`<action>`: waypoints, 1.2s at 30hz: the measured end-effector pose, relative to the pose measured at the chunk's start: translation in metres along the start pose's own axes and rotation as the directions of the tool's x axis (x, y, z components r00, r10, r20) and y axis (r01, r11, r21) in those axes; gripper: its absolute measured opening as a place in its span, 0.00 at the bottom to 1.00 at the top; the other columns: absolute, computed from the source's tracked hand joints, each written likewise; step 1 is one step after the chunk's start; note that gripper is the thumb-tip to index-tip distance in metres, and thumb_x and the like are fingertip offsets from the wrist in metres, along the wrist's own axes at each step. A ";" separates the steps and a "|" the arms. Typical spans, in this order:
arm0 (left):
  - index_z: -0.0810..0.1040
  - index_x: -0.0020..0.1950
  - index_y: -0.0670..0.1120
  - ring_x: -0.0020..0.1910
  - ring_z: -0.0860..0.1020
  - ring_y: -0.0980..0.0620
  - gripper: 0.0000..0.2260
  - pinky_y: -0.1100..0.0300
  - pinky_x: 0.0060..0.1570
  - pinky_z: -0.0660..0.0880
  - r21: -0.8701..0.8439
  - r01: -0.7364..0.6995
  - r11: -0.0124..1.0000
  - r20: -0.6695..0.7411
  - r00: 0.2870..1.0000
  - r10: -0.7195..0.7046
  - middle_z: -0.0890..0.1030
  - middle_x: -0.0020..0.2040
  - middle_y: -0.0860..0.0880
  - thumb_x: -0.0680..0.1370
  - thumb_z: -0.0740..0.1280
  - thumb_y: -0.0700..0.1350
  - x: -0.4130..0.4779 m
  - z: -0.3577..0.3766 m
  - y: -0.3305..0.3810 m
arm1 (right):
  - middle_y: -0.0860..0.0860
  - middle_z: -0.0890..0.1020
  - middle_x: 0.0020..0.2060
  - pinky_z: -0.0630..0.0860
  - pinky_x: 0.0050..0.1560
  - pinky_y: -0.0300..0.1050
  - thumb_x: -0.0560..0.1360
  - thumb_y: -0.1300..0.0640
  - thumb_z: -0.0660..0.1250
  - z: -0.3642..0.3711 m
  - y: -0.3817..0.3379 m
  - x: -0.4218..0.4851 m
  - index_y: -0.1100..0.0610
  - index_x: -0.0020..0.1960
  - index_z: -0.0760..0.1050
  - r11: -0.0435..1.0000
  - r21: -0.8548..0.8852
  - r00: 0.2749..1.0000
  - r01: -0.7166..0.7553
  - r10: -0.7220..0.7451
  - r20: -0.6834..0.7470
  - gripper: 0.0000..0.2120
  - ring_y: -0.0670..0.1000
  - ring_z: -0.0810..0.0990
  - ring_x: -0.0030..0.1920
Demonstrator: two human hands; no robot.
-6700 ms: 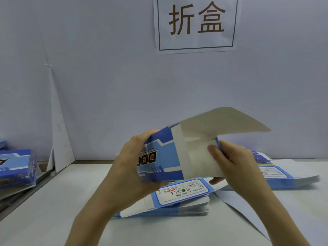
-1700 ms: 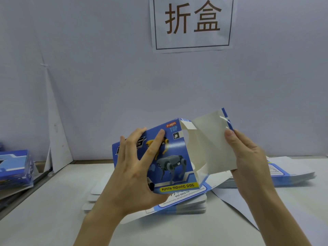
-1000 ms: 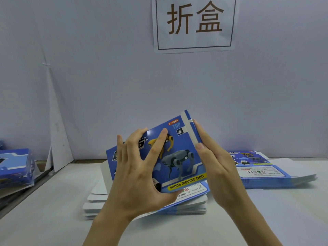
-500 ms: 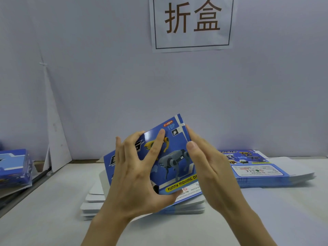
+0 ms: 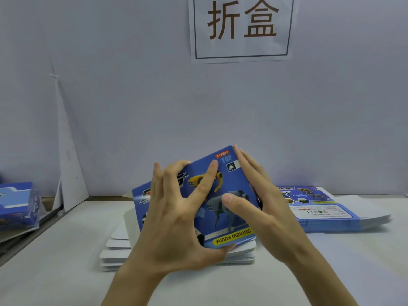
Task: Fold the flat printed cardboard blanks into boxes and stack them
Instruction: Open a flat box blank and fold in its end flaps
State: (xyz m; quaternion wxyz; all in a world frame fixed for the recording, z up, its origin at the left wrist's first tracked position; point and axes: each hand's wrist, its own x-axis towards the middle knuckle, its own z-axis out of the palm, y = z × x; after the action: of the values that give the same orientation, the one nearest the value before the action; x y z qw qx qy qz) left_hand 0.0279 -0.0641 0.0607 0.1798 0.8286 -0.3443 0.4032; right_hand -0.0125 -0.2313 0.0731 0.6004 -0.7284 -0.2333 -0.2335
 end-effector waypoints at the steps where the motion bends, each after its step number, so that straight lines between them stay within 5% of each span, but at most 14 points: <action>1: 0.57 0.77 0.51 0.67 0.65 0.40 0.50 0.34 0.70 0.54 0.017 -0.006 1.000 0.004 1.000 0.006 0.64 0.66 0.40 0.59 0.66 0.69 0.000 -0.001 -0.001 | 0.37 0.63 0.72 0.80 0.52 0.42 0.70 0.53 0.66 0.000 0.002 0.000 0.37 0.73 0.60 1.000 0.023 1.000 -0.011 0.011 0.014 0.34 0.44 0.71 0.68; 5: 0.57 0.77 0.51 0.69 0.65 0.41 0.50 0.32 0.70 0.53 0.054 -0.002 0.999 0.031 1.000 0.000 0.64 0.67 0.40 0.58 0.65 0.69 0.002 -0.004 -0.005 | 0.39 0.69 0.71 0.78 0.58 0.43 0.69 0.45 0.66 -0.003 0.008 -0.001 0.38 0.75 0.57 0.994 0.109 0.998 -0.032 0.026 0.058 0.36 0.44 0.73 0.67; 8: 0.62 0.76 0.49 0.66 0.63 0.45 0.50 0.30 0.62 0.65 0.012 0.049 0.999 -0.006 0.999 -0.049 0.65 0.65 0.40 0.59 0.68 0.69 0.001 -0.005 -0.008 | 0.33 0.63 0.72 0.70 0.69 0.48 0.70 0.39 0.63 -0.004 0.011 0.000 0.34 0.74 0.56 0.998 -0.067 0.999 -0.002 0.005 0.044 0.34 0.39 0.63 0.73; 13: 0.62 0.76 0.48 0.67 0.63 0.40 0.50 0.30 0.66 0.59 0.053 0.026 0.998 -0.045 0.999 -0.023 0.65 0.65 0.38 0.59 0.69 0.70 0.000 -0.006 -0.009 | 0.32 0.60 0.73 0.71 0.55 0.25 0.73 0.40 0.62 0.004 0.012 0.000 0.28 0.71 0.55 0.982 -0.185 0.999 0.027 -0.022 0.034 0.29 0.36 0.59 0.72; 16: 0.60 0.76 0.48 0.69 0.61 0.44 0.50 0.29 0.67 0.58 0.020 0.001 1.000 -0.049 0.999 0.000 0.62 0.67 0.40 0.59 0.70 0.68 0.000 -0.005 -0.010 | 0.30 0.56 0.73 0.69 0.55 0.24 0.72 0.37 0.62 -0.002 0.008 -0.001 0.24 0.69 0.55 0.990 -0.142 0.997 -0.009 0.021 0.079 0.28 0.30 0.56 0.71; 19: 0.61 0.75 0.50 0.72 0.62 0.42 0.45 0.33 0.71 0.52 0.052 -0.065 0.997 -0.056 0.996 0.068 0.62 0.72 0.40 0.63 0.68 0.68 0.001 -0.008 -0.017 | 0.37 0.70 0.69 0.78 0.54 0.38 0.70 0.43 0.68 -0.012 0.004 0.001 0.29 0.72 0.53 0.985 0.072 0.981 -0.156 0.145 0.132 0.37 0.40 0.73 0.66; 21: 0.65 0.74 0.48 0.73 0.62 0.39 0.43 0.34 0.70 0.52 0.095 -0.032 0.995 -0.104 0.994 0.042 0.64 0.73 0.39 0.66 0.64 0.71 0.002 -0.009 -0.020 | 0.42 0.76 0.62 0.80 0.45 0.37 0.66 0.50 0.72 -0.020 0.009 0.005 0.34 0.75 0.51 0.971 0.134 0.980 -0.196 0.197 0.003 0.45 0.46 0.82 0.54; 24: 0.58 0.77 0.51 0.77 0.51 0.42 0.48 0.33 0.70 0.54 -0.045 0.232 0.972 -0.167 0.957 -0.236 0.53 0.77 0.39 0.64 0.61 0.75 0.001 -0.002 -0.017 | 0.49 0.76 0.61 0.80 0.46 0.47 0.59 0.51 0.76 -0.025 0.018 0.009 0.35 0.75 0.51 0.960 0.207 0.958 -0.188 0.226 -0.178 0.52 0.52 0.84 0.50; 27: 0.39 0.76 0.62 0.77 0.40 0.55 0.57 0.44 0.73 0.52 -0.450 0.512 0.732 -0.051 0.803 -0.594 0.39 0.78 0.53 0.55 0.60 0.81 0.001 0.007 -0.011 | 0.52 0.74 0.63 0.78 0.45 0.47 0.53 0.47 0.77 -0.022 0.028 0.010 0.33 0.73 0.52 0.940 0.290 0.932 -0.180 0.257 -0.256 0.55 0.53 0.84 0.52; 29: 0.37 0.75 0.63 0.77 0.53 0.53 0.60 0.47 0.72 0.58 -0.707 0.563 0.428 0.119 0.691 -0.713 0.49 0.79 0.55 0.53 0.65 0.79 0.004 0.012 -0.011 | 0.54 0.74 0.63 0.78 0.41 0.44 0.55 0.50 0.77 -0.017 0.035 0.009 0.33 0.73 0.53 0.927 0.318 0.927 -0.198 0.283 -0.248 0.54 0.53 0.83 0.52; 32: 0.51 0.75 0.61 0.58 0.80 0.51 0.51 0.48 0.55 0.77 -0.902 0.431 0.023 0.290 0.645 -0.707 0.76 0.66 0.51 0.58 0.74 0.61 0.007 0.018 -0.017 | 0.55 0.74 0.62 0.79 0.38 0.41 0.59 0.58 0.73 -0.013 0.043 0.008 0.36 0.74 0.53 0.904 0.361 0.936 -0.229 0.306 -0.175 0.51 0.53 0.84 0.51; 34: 0.59 0.71 0.57 0.50 0.83 0.50 0.45 0.52 0.43 0.82 -0.933 0.359 -0.024 0.268 0.649 -0.712 0.81 0.57 0.50 0.57 0.74 0.55 0.006 0.022 -0.021 | 0.52 0.75 0.62 0.79 0.43 0.41 0.59 0.57 0.72 -0.014 0.045 0.008 0.37 0.75 0.51 0.915 0.307 0.942 -0.261 0.311 -0.128 0.52 0.51 0.84 0.52; 36: 0.62 0.69 0.53 0.48 0.84 0.51 0.42 0.58 0.37 0.81 -0.947 0.316 0.062 0.185 0.692 -0.698 0.83 0.54 0.51 0.58 0.76 0.51 0.004 0.023 -0.024 | 0.49 0.73 0.65 0.78 0.47 0.39 0.60 0.54 0.71 -0.015 0.044 0.009 0.38 0.76 0.49 0.931 0.231 0.942 -0.283 0.315 -0.117 0.51 0.49 0.82 0.56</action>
State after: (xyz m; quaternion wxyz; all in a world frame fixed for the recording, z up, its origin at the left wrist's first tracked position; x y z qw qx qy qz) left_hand 0.0592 -0.0625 0.0499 0.8123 0.5402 -0.1548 0.1564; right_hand 0.0207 -0.2529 0.0473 0.7189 -0.6677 -0.0965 -0.1678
